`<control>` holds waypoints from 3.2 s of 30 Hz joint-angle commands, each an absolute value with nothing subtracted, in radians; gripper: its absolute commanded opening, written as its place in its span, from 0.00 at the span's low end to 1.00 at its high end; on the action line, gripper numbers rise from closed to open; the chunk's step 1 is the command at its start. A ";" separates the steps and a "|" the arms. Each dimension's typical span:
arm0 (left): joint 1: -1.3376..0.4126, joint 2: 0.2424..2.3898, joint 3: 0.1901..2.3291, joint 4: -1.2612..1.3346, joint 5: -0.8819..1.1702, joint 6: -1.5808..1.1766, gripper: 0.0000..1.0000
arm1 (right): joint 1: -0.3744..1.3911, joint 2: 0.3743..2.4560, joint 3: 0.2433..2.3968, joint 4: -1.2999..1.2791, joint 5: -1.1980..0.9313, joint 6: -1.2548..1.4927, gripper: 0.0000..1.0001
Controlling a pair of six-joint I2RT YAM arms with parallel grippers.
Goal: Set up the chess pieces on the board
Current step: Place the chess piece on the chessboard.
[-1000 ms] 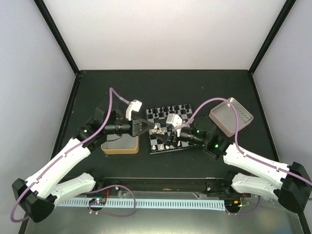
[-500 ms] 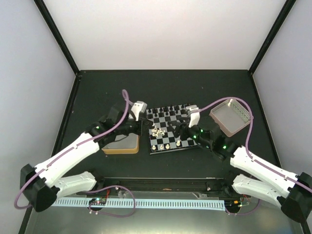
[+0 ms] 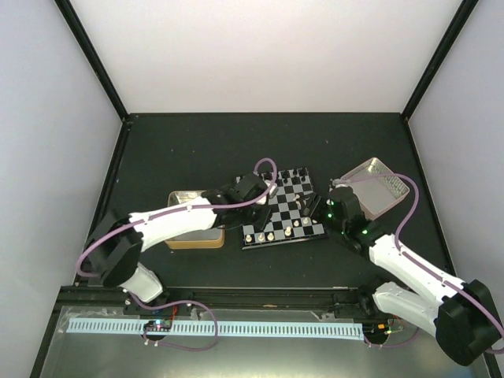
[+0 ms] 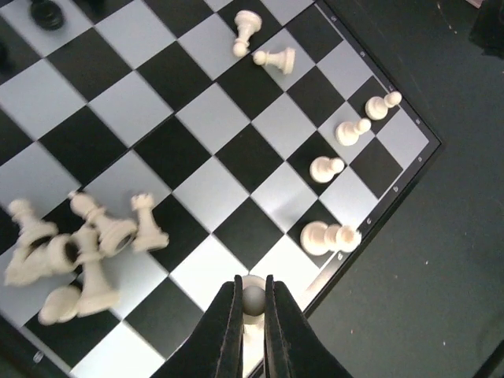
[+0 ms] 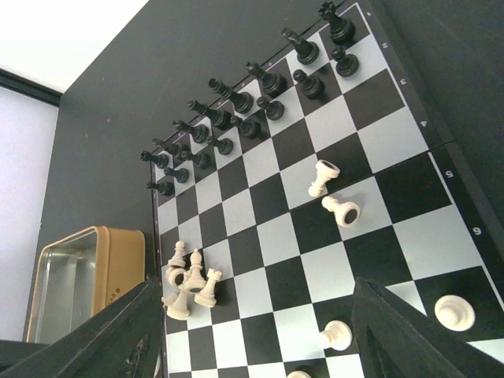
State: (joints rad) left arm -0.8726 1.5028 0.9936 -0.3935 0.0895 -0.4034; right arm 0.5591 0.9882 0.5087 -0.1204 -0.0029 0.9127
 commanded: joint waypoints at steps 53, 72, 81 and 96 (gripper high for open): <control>-0.899 1.906 1.251 -0.333 0.251 -0.353 0.13 | 0.483 0.927 0.426 -0.176 0.035 0.931 0.68; -0.899 1.861 1.235 -0.334 0.273 -0.338 0.35 | 0.483 0.915 0.426 -0.181 0.031 0.931 0.68; -0.899 1.864 1.213 -0.334 0.275 -0.337 0.37 | 0.482 0.917 0.426 -0.180 0.028 0.932 0.68; -0.896 1.862 1.215 -0.347 0.191 -0.325 0.32 | 0.483 0.927 0.425 -0.176 0.020 0.930 0.68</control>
State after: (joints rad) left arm -0.8921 1.8927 1.2083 -0.3504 0.2260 -0.3492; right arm 0.4885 0.9302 0.4324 -0.1806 0.0223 0.9257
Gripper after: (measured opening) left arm 0.331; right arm 0.675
